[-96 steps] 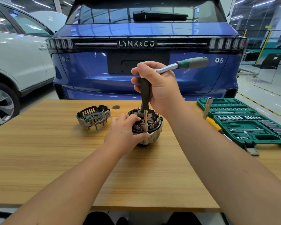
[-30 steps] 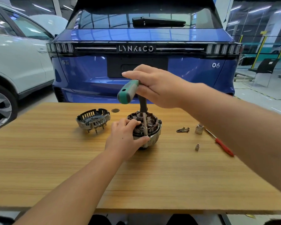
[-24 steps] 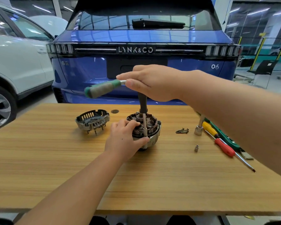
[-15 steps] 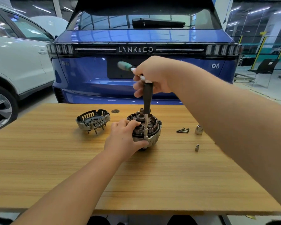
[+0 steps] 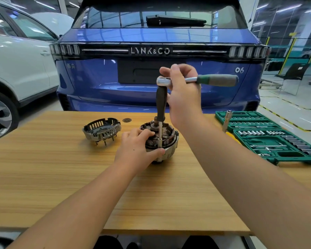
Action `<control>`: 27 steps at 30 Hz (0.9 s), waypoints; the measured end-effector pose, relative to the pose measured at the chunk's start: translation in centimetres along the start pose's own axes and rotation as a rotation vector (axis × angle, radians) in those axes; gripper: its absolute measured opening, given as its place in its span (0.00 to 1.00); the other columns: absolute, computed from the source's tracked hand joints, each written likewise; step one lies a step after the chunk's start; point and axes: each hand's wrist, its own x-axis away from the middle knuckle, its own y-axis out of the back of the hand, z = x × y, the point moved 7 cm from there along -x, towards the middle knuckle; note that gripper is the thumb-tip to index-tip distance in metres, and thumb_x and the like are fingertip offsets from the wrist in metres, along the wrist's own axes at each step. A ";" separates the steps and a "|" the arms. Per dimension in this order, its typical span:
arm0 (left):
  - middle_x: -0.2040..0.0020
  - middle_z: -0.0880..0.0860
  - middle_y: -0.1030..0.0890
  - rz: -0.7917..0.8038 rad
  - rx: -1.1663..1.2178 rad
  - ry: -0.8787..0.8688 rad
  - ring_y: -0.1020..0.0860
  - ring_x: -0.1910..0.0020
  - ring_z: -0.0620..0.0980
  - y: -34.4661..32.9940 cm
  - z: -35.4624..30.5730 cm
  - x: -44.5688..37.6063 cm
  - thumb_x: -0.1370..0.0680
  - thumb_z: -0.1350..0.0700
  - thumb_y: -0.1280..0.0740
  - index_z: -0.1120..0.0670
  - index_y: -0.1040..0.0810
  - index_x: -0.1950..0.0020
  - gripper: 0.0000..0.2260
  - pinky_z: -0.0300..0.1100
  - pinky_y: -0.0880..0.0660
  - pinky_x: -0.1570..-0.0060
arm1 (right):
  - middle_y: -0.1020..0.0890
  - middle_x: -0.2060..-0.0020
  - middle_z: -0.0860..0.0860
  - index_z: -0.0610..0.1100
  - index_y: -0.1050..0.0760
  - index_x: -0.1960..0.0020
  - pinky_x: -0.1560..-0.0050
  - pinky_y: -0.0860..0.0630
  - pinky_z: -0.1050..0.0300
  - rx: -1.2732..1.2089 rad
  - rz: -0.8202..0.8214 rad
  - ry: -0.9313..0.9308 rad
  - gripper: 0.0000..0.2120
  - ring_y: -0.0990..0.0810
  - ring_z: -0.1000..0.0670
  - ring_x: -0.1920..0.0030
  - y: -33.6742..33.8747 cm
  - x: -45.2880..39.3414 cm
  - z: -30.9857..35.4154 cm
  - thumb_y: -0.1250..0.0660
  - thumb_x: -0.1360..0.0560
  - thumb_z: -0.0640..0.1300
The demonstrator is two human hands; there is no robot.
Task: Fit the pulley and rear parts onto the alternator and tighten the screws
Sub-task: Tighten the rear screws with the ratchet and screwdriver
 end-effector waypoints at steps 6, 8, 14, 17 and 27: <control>0.35 0.45 0.31 -0.052 -0.045 -0.014 0.41 0.34 0.48 0.2 -0.5 0.3 0.28 0.29 0.34 0.39 0.32 0.29 0.30 0.44 0.35 0.51 | 0.19 0.52 0.53 0.36 0.19 0.44 0.49 0.24 0.66 0.749 0.314 0.631 0.09 0.20 0.60 0.52 -2.0 1.6 3.4 0.35 0.19 0.39; 0.36 0.45 0.31 -0.057 -0.040 -0.021 0.41 0.34 0.48 0.2 -0.5 0.3 0.28 0.30 0.34 0.39 0.32 0.30 0.30 0.44 0.36 0.51 | 0.19 0.52 0.48 0.36 0.21 0.45 0.53 0.24 0.58 0.900 0.437 0.621 0.08 0.21 0.51 0.54 -2.5 1.7 3.1 0.35 0.19 0.39; 0.34 0.44 0.30 -0.068 0.010 -0.040 0.41 0.33 0.47 0.3 -0.3 0.5 0.29 0.30 0.33 0.40 0.30 0.29 0.31 0.44 0.37 0.47 | 0.26 0.38 0.45 0.41 0.35 0.25 0.47 0.28 0.50 1.340 0.745 0.575 0.28 0.27 0.47 0.43 -2.7 1.5 2.9 0.49 0.17 0.57; 0.32 0.42 0.32 0.023 0.043 -0.050 0.42 0.31 0.46 0.5 0.4 0.2 0.29 0.30 0.33 0.37 0.33 0.27 0.32 0.44 0.38 0.45 | 0.27 0.36 0.47 0.46 0.40 0.21 0.43 0.27 0.47 1.394 0.825 0.547 0.29 0.27 0.47 0.39 -3.0 1.2 3.3 0.53 0.17 0.59; 0.33 0.43 0.31 -0.022 -0.012 -0.069 0.39 0.33 0.46 0.8 -0.4 0.7 0.26 0.33 0.33 0.39 0.33 0.27 0.29 0.42 0.35 0.50 | 0.21 0.56 0.49 0.45 0.20 0.41 0.54 0.26 0.50 1.379 0.812 0.564 0.18 0.25 0.48 0.56 -4.2 0.4 4.1 0.43 0.16 0.54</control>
